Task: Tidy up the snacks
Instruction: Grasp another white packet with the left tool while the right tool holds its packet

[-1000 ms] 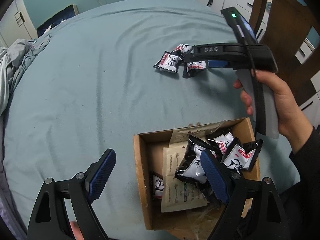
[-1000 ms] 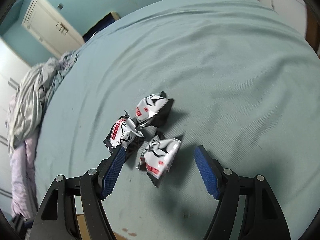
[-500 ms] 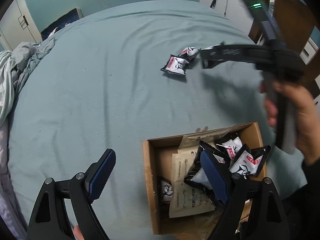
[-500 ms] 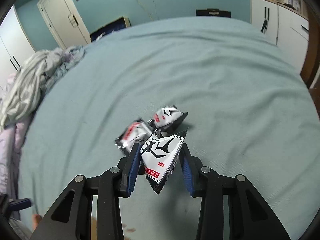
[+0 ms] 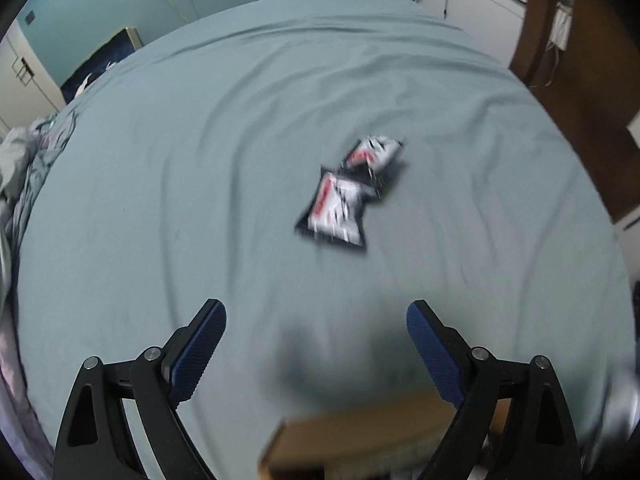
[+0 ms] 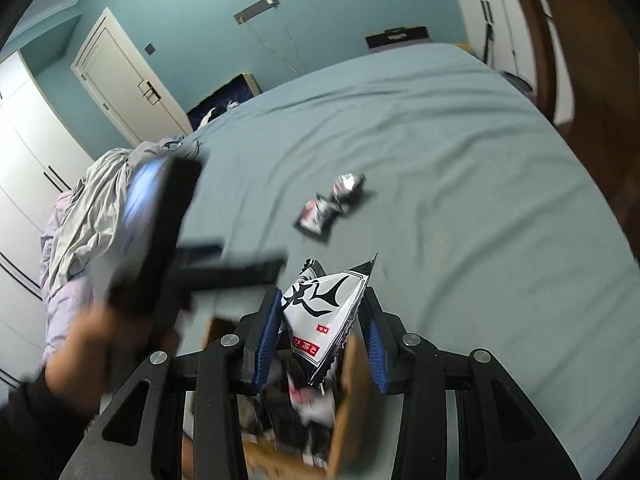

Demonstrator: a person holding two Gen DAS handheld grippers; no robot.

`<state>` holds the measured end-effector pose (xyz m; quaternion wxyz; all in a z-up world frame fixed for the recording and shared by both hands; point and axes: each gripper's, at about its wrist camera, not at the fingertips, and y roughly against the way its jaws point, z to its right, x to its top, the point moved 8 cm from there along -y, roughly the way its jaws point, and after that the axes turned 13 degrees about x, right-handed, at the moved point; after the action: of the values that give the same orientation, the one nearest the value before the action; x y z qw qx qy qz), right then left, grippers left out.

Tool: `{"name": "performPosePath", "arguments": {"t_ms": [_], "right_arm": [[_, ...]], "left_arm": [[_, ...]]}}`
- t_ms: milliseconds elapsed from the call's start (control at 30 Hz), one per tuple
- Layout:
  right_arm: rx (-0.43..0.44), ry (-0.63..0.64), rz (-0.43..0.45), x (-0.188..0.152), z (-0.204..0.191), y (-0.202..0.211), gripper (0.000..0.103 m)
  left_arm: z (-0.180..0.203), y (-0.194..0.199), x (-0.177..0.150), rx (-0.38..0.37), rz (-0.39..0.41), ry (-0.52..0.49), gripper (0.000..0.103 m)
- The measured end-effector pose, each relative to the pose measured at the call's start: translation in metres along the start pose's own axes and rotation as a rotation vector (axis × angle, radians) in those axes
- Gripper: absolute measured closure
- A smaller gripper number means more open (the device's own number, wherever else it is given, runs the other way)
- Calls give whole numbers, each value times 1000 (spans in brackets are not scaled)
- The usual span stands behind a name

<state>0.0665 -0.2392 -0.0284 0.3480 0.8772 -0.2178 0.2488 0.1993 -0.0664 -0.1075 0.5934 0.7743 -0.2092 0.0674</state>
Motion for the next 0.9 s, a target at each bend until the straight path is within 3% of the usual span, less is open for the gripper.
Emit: {"name": "performPosePath", "arguments": {"t_ms": [100, 233, 367, 400, 467, 533, 633, 767, 900], "right_arm": [[72, -26, -10, -16, -4, 6, 66], [42, 10, -43, -14, 2, -8, 66], [49, -41, -55, -2, 19, -19, 66], [41, -49, -54, 1, 25, -21, 66], [30, -69, -51, 4, 30, -23, 66], [35, -95, -52, 3, 33, -21, 66], [45, -106, -53, -1, 29, -18, 66], [31, -72, -56, -5, 18, -14, 66], [17, -54, -65, -8, 14, -15, 66]], "left_arm": [[9, -30, 21, 51, -28, -30, 10], [19, -63, 42, 96, -75, -64, 10], [31, -87, 50, 99, -124, -94, 12], [33, -92, 50, 75, -135, -84, 17], [36, -91, 51, -5, -135, -40, 38], [36, -84, 52, -47, -128, -10, 75], [28, -71, 43, 1, -127, -5, 76], [11, -35, 19, -36, -91, 44, 76], [-12, 10, -24, -59, -42, 67, 76]]}}
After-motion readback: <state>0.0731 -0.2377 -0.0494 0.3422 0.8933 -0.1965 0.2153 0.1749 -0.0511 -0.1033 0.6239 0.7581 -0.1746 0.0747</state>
